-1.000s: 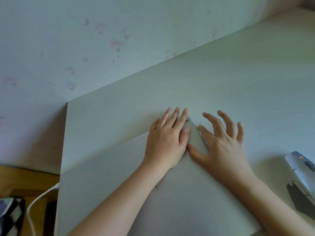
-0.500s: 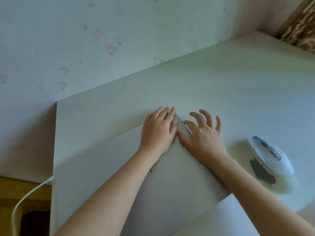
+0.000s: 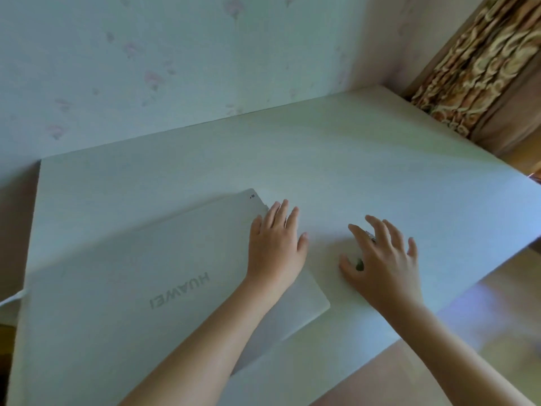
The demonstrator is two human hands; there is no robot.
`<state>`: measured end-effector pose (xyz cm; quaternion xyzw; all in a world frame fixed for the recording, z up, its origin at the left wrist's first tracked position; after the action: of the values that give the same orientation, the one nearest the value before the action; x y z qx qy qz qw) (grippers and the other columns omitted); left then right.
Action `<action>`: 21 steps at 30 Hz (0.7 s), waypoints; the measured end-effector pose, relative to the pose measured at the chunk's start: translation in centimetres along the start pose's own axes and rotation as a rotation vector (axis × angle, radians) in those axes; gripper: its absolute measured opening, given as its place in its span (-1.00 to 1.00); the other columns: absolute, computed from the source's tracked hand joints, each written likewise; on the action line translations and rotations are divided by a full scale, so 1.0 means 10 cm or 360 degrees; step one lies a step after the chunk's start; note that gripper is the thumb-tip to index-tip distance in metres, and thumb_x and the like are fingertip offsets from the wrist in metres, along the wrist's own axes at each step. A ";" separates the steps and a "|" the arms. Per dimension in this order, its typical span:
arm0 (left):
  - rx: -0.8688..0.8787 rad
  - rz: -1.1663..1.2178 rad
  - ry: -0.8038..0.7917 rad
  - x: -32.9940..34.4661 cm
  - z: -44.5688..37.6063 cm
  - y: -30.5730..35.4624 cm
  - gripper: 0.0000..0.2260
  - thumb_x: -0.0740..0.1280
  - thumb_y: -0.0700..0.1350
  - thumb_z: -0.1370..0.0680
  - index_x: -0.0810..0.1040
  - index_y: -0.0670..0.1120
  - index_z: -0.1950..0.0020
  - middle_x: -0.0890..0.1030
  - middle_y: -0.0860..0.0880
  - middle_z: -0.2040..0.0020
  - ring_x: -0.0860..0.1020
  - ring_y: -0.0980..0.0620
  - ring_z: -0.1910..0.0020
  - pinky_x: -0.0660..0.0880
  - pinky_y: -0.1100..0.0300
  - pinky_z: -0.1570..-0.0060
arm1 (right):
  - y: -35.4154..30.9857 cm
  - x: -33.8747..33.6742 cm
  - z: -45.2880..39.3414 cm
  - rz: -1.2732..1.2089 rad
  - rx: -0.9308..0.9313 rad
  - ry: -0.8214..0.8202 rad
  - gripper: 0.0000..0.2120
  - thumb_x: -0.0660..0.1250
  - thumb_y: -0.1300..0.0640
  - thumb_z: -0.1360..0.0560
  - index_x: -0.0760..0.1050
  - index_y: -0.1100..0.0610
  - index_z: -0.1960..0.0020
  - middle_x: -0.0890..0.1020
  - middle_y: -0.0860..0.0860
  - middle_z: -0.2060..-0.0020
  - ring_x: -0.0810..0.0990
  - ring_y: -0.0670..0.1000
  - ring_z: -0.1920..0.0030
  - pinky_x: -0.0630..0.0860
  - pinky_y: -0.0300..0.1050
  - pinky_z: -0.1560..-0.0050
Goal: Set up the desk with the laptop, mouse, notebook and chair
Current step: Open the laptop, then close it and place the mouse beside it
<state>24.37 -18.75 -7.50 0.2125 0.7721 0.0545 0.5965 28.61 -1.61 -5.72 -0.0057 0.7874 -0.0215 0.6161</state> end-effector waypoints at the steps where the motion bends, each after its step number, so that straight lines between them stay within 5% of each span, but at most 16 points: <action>1: 0.0007 -0.0005 -0.0016 0.04 -0.01 0.07 -0.56 0.24 0.02 -0.52 0.46 -0.12 -0.36 0.42 -0.12 -0.42 0.34 -0.10 -0.43 0.31 -0.13 -0.31 | 0.09 -0.02 0.03 -0.0036 0.0041 -0.0029 -0.49 0.45 -0.04 -0.30 0.51 0.05 -0.22 0.49 0.13 -0.27 0.48 0.24 -0.23 0.42 0.29 -0.11; 6: -0.0035 -0.0076 -0.0103 0.19 -0.12 0.26 -0.53 0.17 0.07 -0.56 0.38 -0.11 -0.42 0.37 -0.08 -0.46 0.26 -0.04 -0.47 0.20 -0.14 -0.37 | 0.24 -0.05 0.09 -0.0198 -0.0014 -0.0020 -0.58 0.40 -0.06 -0.37 0.47 -0.09 -0.22 0.48 -0.01 -0.24 0.59 0.15 0.01 0.41 -0.10 0.32; 8: -0.0110 -0.0106 -0.0141 0.24 -0.15 0.29 -0.53 0.12 0.09 -0.59 0.34 -0.09 -0.44 0.33 -0.05 -0.48 0.21 -0.01 -0.50 0.13 -0.14 -0.40 | 0.24 -0.04 0.02 -0.0294 -0.0122 -0.0024 -0.61 0.42 -0.02 -0.37 0.49 -0.10 -0.18 0.50 -0.02 -0.21 0.59 0.14 0.02 0.40 -0.11 0.34; 12: -0.0165 -0.0128 -0.0031 0.16 -0.14 0.34 -0.47 0.00 0.14 -0.54 0.47 -0.11 -0.34 0.50 -0.05 -0.36 0.40 0.00 -0.39 0.29 -0.12 -0.33 | 0.25 0.02 -0.22 -0.0670 -0.0170 -0.0099 -0.63 0.45 0.01 -0.37 0.54 -0.12 -0.16 0.51 -0.06 -0.19 0.58 0.07 -0.04 0.49 -0.08 0.22; 16: -0.0217 0.0402 -0.0086 0.06 -0.09 0.33 -0.54 0.06 0.09 -0.60 0.27 0.00 -0.49 0.32 0.05 -0.49 0.20 0.12 -0.48 0.14 0.14 -0.45 | 0.16 0.09 -0.52 -0.1981 0.0070 -0.0380 -0.69 0.48 0.13 -0.40 0.60 -0.05 -0.13 0.57 -0.07 -0.12 0.59 -0.17 -0.05 0.55 -0.14 -0.05; 18: -0.0213 0.0632 -0.0043 -0.04 -0.05 0.37 -0.57 0.16 0.04 -0.62 0.23 0.09 -0.50 0.32 0.13 -0.47 0.21 0.21 -0.45 0.16 0.26 -0.42 | 0.01 0.15 -0.59 -0.2662 0.0210 -0.0685 -0.71 0.43 0.17 -0.44 0.59 0.03 -0.15 0.64 0.06 -0.08 0.63 -0.04 -0.05 0.55 -0.09 -0.07; 21: -0.0286 0.0774 -0.0011 -0.07 -0.03 0.34 -0.53 0.25 0.04 -0.59 0.22 0.19 -0.48 0.30 0.24 -0.44 0.21 0.33 -0.40 0.13 0.40 -0.37 | -0.20 0.26 -0.65 -0.3147 0.0233 -0.0939 -0.66 0.28 0.13 -0.51 0.49 0.16 -0.27 0.59 0.24 -0.16 0.58 0.19 -0.16 0.52 0.02 -0.14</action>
<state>25.17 -15.93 -5.62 0.3382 0.6884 0.2639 0.5849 21.63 -3.57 -6.60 -0.6176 0.2453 -0.5637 0.4905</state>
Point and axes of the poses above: each hand's wrist, its own z-axis away from the middle knuckle, its own x-axis out of the palm, y = z × x, the point moved 6 cm from there along -z, towards the middle knuckle
